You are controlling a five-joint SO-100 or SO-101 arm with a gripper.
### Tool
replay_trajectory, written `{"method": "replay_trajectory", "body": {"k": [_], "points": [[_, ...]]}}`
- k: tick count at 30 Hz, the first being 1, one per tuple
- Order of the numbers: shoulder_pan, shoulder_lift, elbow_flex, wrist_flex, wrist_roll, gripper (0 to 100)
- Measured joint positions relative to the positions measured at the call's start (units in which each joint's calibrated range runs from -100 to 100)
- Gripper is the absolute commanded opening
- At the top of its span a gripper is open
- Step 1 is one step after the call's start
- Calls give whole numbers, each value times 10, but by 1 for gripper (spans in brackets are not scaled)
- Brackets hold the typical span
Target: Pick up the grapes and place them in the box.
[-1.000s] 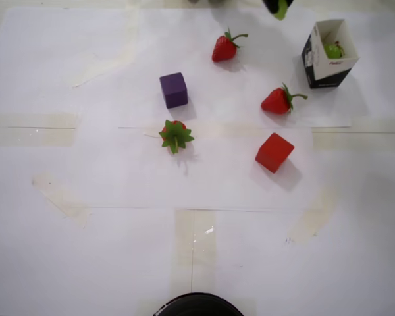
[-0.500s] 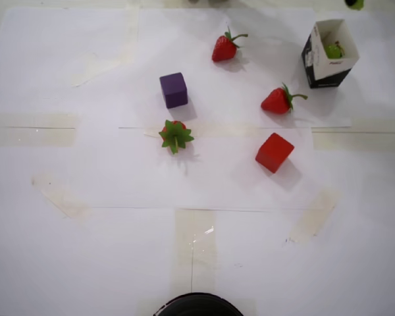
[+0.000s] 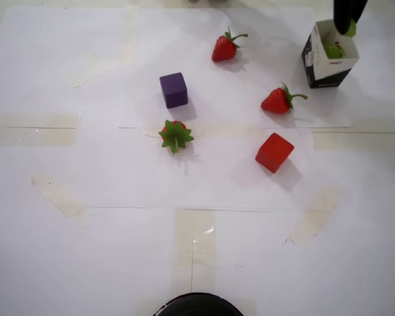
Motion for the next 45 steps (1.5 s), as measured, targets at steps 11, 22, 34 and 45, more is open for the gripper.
{"method": "replay_trajectory", "body": {"k": [11, 22, 34, 45], "points": [[17, 0, 37, -25, 22, 23], [17, 0, 37, -43, 49, 29], [79, -114, 62, -66, 31, 19], [213, -414, 376, -145, 17, 4]]}}
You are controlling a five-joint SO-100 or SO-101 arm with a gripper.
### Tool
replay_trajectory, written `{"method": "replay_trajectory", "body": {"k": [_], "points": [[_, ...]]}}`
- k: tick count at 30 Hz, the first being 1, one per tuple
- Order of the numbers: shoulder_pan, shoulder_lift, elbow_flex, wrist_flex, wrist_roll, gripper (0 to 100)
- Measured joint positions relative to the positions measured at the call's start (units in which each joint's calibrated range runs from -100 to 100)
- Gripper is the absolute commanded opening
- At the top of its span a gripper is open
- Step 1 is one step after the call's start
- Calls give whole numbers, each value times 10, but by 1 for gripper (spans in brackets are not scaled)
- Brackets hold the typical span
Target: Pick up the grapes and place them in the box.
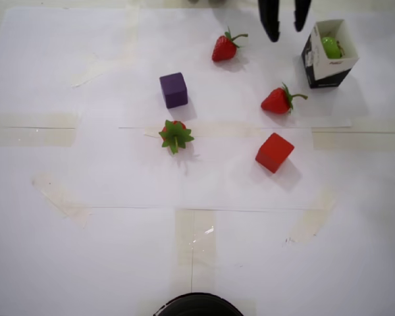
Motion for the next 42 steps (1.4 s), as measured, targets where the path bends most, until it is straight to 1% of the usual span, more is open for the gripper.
{"method": "replay_trajectory", "body": {"k": [3, 4, 5, 8, 11, 15, 20, 26, 38, 42], "points": [[38, -82, 101, -41, -8, 3], [51, -108, 132, -54, -10, 0], [64, -134, 162, -65, -10, 0], [94, -210, 235, -74, -10, 0], [124, -275, 290, -72, 3, 0], [172, -345, 340, -28, 17, 0], [193, -419, 398, 51, 20, 0], [192, -473, 439, 115, 20, 0], [192, -483, 439, 157, 16, 0], [192, -491, 439, 198, 14, 0]]}}
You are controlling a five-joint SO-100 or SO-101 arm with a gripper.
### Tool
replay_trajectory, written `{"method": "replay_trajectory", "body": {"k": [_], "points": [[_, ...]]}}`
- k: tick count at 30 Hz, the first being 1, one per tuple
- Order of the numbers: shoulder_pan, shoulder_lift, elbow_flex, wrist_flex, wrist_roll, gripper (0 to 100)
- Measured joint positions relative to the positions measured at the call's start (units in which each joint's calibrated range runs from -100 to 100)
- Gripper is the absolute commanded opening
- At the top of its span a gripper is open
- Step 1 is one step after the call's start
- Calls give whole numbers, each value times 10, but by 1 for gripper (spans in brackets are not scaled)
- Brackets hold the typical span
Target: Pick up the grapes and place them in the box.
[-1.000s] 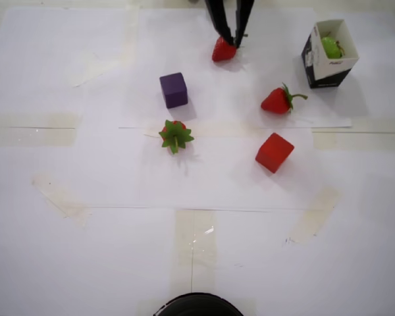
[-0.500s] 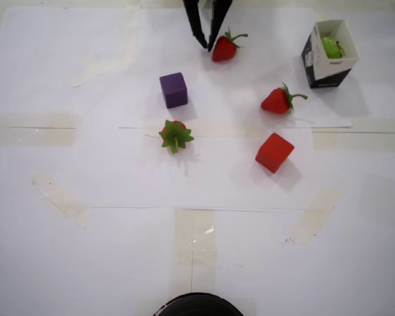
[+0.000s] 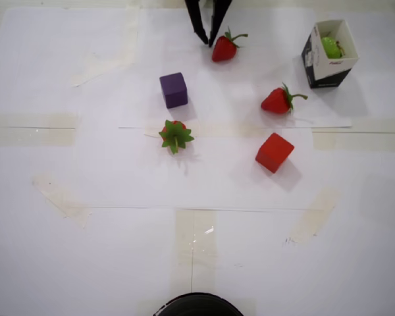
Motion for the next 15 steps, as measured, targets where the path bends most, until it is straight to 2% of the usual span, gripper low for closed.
{"method": "replay_trajectory", "body": {"k": [15], "points": [[-26, -1, 0, 22, 0, 0]]}}
